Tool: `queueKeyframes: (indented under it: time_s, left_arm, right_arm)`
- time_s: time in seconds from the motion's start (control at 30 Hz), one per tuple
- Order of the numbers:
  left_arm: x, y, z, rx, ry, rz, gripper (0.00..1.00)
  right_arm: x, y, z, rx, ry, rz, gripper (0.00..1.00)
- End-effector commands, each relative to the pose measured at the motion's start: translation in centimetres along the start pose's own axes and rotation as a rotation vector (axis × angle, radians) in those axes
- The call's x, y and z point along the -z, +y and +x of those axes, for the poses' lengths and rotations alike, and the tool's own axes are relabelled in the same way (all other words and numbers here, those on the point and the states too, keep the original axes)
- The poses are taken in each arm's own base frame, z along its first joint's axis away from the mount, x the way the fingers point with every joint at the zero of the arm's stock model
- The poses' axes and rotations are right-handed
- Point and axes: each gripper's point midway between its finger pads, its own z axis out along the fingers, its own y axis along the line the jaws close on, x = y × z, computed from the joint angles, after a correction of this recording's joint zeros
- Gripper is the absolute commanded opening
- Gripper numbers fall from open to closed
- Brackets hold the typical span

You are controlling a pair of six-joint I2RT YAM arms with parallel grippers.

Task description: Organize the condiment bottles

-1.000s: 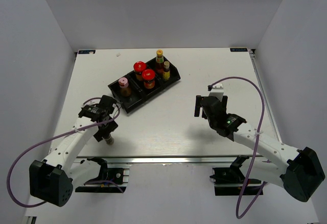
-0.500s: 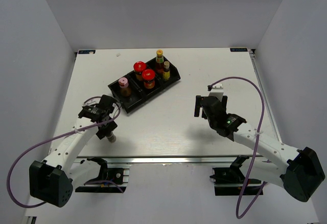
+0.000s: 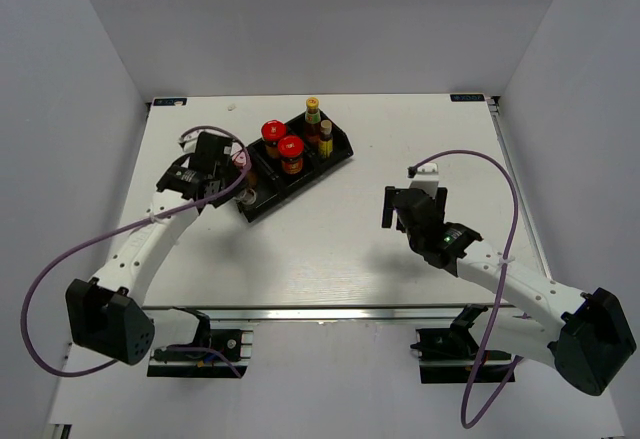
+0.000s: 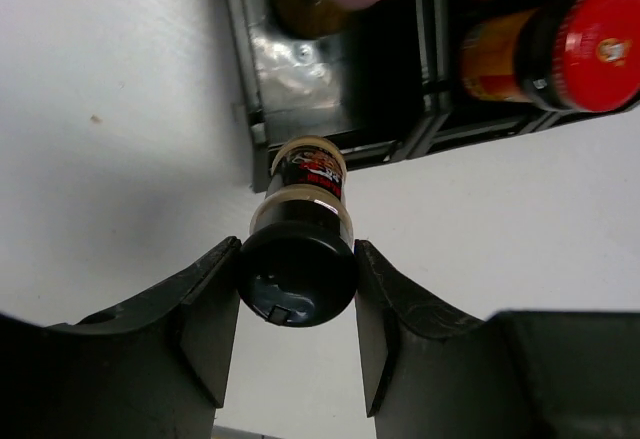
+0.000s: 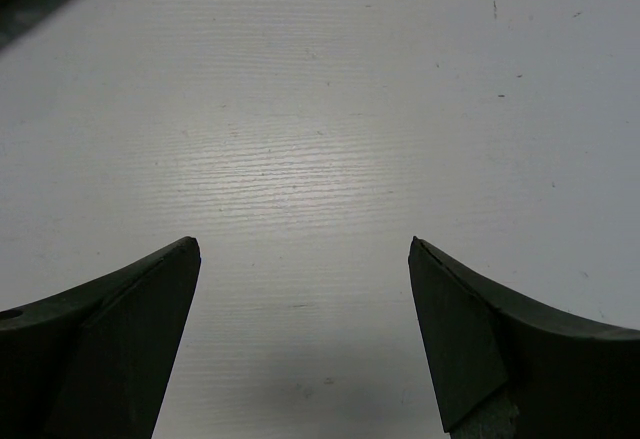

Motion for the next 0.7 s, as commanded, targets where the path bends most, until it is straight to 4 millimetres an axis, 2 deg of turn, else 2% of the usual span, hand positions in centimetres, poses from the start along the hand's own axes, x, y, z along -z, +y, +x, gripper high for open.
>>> queueKeyframes:
  time_s: [0.0,0.13,0.37,0.67]
  left_arm:
    - [1.1,-3.0,-3.0,-0.025,-0.076,0.103,0.31]
    - [0.2,-4.4,-4.5,-0.045,-0.09,0.091,0.32]
    - [-3.4,-6.0,-4.4,-0.1,-0.043,0.059,0.36]
    - [-7.4,-6.2,-4.2,-0.117,-0.038,-0.008,0.36]
  right_arm:
    - [-0.2,-0.8,-1.6,-0.024,-0.051,0.049,0.89]
    - [-0.3,-0.9,-1.6,-0.024,-0.054,0.056,0.89]
    - [-0.5,-1.1,-1.4,-0.015,-0.047,0.062,0.89]
    - [-0.9,-1.3,-1.3,0.003,-0.035,0.077,0.89]
